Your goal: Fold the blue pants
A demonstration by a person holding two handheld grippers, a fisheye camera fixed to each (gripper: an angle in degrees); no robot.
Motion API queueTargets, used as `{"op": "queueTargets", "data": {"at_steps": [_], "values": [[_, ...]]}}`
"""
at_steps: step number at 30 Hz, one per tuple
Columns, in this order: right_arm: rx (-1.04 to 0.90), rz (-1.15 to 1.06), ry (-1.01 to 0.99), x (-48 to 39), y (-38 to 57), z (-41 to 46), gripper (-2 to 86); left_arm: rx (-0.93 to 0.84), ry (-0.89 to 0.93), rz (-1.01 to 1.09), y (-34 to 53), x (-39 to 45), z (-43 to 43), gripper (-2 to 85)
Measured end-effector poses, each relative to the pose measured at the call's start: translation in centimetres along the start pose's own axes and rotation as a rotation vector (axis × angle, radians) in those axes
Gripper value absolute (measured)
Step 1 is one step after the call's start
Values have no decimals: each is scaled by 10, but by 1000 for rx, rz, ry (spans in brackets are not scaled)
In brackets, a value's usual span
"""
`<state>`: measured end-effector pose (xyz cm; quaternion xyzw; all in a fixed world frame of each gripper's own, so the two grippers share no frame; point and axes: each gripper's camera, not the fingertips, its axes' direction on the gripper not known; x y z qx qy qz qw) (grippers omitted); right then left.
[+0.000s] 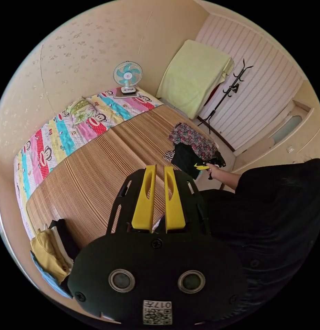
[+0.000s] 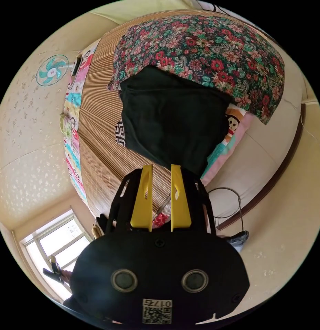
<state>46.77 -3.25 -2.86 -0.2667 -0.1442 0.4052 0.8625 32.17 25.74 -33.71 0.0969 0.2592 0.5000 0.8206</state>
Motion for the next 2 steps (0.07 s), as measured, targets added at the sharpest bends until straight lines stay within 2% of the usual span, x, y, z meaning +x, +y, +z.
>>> {"op": "queueTargets", "data": {"at_steps": [2], "values": [[-25, -21, -15, -7, -14, 7, 86, -23, 11, -43, 0, 2, 13, 49]]}}
